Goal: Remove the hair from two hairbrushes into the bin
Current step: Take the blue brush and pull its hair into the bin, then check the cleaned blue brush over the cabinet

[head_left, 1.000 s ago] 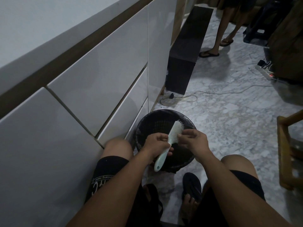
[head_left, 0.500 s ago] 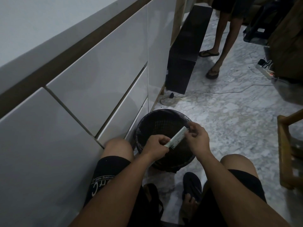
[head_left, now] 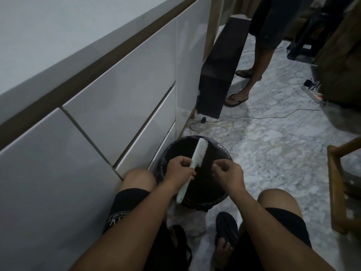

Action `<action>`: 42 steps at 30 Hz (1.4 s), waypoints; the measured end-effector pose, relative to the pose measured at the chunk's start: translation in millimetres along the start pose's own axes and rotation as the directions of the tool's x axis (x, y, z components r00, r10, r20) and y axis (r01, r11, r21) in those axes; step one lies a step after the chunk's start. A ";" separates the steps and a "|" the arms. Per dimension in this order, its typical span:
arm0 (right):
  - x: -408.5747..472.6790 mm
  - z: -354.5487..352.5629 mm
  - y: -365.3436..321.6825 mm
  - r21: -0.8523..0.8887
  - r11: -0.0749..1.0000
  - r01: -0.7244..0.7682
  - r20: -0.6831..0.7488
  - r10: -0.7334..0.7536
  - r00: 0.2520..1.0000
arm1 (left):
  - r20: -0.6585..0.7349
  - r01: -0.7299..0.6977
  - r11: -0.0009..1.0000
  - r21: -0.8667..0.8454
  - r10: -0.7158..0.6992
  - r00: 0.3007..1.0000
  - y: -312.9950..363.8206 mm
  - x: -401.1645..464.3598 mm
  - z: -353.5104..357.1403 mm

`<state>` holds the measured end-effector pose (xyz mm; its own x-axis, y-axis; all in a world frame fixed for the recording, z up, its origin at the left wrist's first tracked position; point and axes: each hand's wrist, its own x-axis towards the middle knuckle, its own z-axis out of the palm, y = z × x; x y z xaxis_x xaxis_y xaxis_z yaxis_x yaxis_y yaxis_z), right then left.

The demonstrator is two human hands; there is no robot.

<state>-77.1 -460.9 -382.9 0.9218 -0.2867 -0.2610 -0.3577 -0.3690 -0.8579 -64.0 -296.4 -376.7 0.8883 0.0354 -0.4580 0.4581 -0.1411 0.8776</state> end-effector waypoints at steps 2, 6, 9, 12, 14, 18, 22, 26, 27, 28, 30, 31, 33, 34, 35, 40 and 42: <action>-5.6 0.4 -3.2 -0.028 0.999 0.044 0.105 -0.041 0.994 | -0.040 0.027 0.990 -0.136 -0.032 0.999 10.9 -0.8 -0.6; -19.2 -0.7 -16.8 0.025 0.994 0.106 0.225 -0.109 0.968 | -0.065 0.069 0.946 -0.316 -0.094 0.993 33.4 3.0 -2.3; -27.3 -3.9 -30.1 0.028 0.981 0.194 0.212 -0.196 0.958 | -0.048 0.059 0.913 -0.403 -0.086 0.995 51.4 2.8 0.7; -33.4 -8.1 -47.5 0.053 0.962 0.266 0.159 -0.271 0.949 | -0.042 0.031 0.907 -0.419 -0.053 0.998 69.4 0.4 7.4; -35.3 -12.8 -57.5 0.041 0.942 0.335 0.125 -0.337 0.933 | -0.048 -0.006 0.913 -0.409 -0.015 0.999 82.2 -3.2 10.8; -34.7 -26.4 -83.5 -0.020 0.915 0.404 0.027 -0.403 0.915 | -0.093 -0.134 0.959 -0.248 0.114 0.989 113.9 -15.2 8.7; -30.3 -40.3 -113.7 -0.128 0.884 0.449 -0.016 -0.455 0.890 | -0.155 -0.343 0.938 -0.046 0.332 0.930 151.8 -27.3 -3.5; -28.9 -52.0 -146.0 -0.169 0.847 0.504 -0.029 -0.515 0.856 | -0.193 -0.557 0.678 0.480 0.701 0.686 185.8 -37.8 -25.7; -28.6 -54.2 -155.0 -0.184 0.832 0.523 -0.028 -0.537 0.843 | -0.137 -0.553 0.564 0.613 0.766 0.628 195.5 -41.7 -32.5; -28.6 -56.2 -164.8 -0.190 0.819 0.541 -0.031 -0.556 0.830 | -0.072 -0.528 0.451 0.720 0.805 0.589 205.9 -45.1 -38.8; -30.8 -59.5 -185.2 -0.185 0.797 0.574 -0.039 -0.590 0.807 | 0.059 -0.467 0.243 0.850 0.837 0.544 226.9 -53.6 -51.0; -32.0 -60.7 -196.3 -0.184 0.780 0.598 -0.044 -0.614 0.788 | 0.111 -0.443 0.165 0.881 0.839 0.533 236.1 -56.8 -56.9; -34.8 -61.6 -219.3 -0.191 0.744 0.641 -0.047 -0.659 0.751 | 0.175 -0.412 0.074 0.908 0.827 0.534 252.0 -61.8 -70.4; -37.1 -61.4 -231.9 -0.190 0.736 0.650 -0.041 -0.667 0.744 | 0.184 -0.398 0.058 0.916 0.820 0.542 259.3 -64.0 -78.3; -39.6 -60.1 -244.5 -0.186 0.733 0.655 -0.033 -0.670 0.741 | 0.181 -0.385 0.057 0.921 0.812 0.555 266.1 -65.2 -87.4; -47.7 -45.0 -300.9 -0.124 0.697 0.707 -0.018 -0.713 0.700 | 0.147 -0.350 0.077 0.934 0.808 0.571 296.0 -73.3 -134.9; -49.3 -35.7 -319.8 -0.093 0.708 0.700 -0.004 -0.703 0.711 | 0.130 -0.326 0.086 0.941 0.799 0.586 306.0 -79.5 -153.1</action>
<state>-13.5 -360.3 -79.9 0.9062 0.0522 0.4196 0.3782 -0.5443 -0.7488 10.7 -191.0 -50.1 0.8828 -0.2209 0.4147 -0.2819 -0.9551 0.0913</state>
